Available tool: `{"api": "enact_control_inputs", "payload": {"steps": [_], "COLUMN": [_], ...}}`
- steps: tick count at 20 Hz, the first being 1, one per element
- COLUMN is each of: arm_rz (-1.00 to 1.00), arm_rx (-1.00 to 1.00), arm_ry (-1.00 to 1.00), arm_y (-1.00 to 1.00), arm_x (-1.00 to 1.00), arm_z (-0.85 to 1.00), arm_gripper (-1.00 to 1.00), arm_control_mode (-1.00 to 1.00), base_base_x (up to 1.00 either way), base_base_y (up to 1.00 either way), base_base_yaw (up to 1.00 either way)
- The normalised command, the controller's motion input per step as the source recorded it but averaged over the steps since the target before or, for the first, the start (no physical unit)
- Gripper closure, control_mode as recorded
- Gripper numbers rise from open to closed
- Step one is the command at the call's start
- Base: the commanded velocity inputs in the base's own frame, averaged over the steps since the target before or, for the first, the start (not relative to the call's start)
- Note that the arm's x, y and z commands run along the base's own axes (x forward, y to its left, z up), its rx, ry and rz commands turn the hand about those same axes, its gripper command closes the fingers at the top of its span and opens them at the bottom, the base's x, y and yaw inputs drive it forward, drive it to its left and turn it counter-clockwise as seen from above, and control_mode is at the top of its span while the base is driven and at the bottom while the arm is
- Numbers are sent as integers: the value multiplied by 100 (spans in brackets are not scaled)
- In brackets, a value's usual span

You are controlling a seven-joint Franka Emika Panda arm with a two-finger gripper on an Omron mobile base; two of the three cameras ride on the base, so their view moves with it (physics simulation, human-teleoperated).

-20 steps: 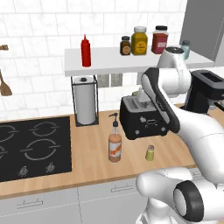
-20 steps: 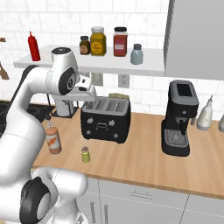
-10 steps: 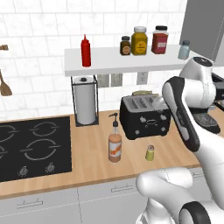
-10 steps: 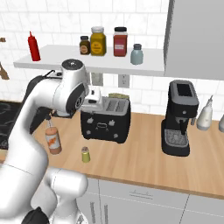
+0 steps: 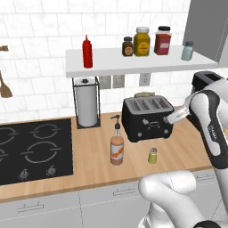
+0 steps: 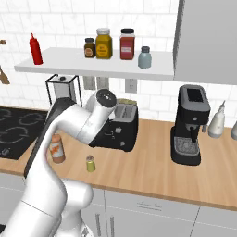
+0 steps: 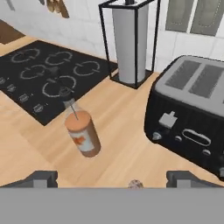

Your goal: Put the shaker and condiment bottle from the counter next to their counterparts in the cabinet.

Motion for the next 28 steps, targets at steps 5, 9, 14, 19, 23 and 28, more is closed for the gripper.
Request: {"api": "enact_control_inputs", "payload": {"steps": [5, 9, 14, 19, 23, 28], "arm_rz": [56, 57, 30, 0, 0, 9], "arm_rx": [11, 1, 0, 0, 0, 0], "arm_ry": [-25, -24, -24, 0, 1, 0], "arm_y": [33, 78, 57, 4, 36, 11], "arm_x": [-1, -12, -28, 1, 0, 31], "arm_z": [-7, -60, -31, 0, 0, 0], "arm_gripper": [-100, -100, -100, -100, -100, -100], "arm_control_mode": [-100, -100, -100, -100, -100, -100], "base_base_x": [0, 0, 0, 0, 0, 0], "base_base_y": [0, 0, 0, 0, 0, 0], "base_base_yaw": [0, 0, 0, 0, 0, 0]}}
